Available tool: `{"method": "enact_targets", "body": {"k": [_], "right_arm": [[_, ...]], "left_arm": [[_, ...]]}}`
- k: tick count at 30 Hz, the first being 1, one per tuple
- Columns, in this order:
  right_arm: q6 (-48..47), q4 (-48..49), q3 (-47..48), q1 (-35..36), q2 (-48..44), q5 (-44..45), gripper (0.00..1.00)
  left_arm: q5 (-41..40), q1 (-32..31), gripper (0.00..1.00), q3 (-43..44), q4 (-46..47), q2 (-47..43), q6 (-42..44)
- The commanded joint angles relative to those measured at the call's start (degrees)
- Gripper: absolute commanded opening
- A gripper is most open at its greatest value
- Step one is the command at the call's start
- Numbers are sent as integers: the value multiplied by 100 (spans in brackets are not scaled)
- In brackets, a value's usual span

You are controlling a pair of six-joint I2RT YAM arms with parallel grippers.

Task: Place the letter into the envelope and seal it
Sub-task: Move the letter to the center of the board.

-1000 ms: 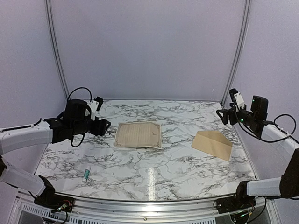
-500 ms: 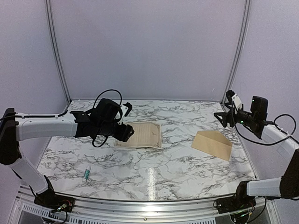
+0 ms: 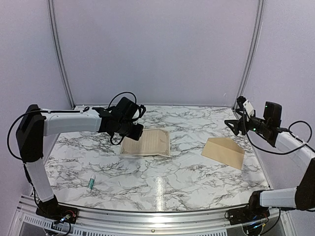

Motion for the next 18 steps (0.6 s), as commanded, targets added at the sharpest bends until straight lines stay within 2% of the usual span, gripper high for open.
{"method": "enact_targets", "body": {"k": [1, 5, 18], "right_arm": [[-82, -111, -14, 57, -123, -107, 90], [-95, -126, -19, 57, -132, -116, 90], [-163, -156, -14, 57, -73, -98, 90]], "left_arm": [[340, 374, 8, 284, -276, 287, 28], [562, 616, 1, 354, -282, 488, 11], [426, 826, 0, 116, -301, 821, 40]]}}
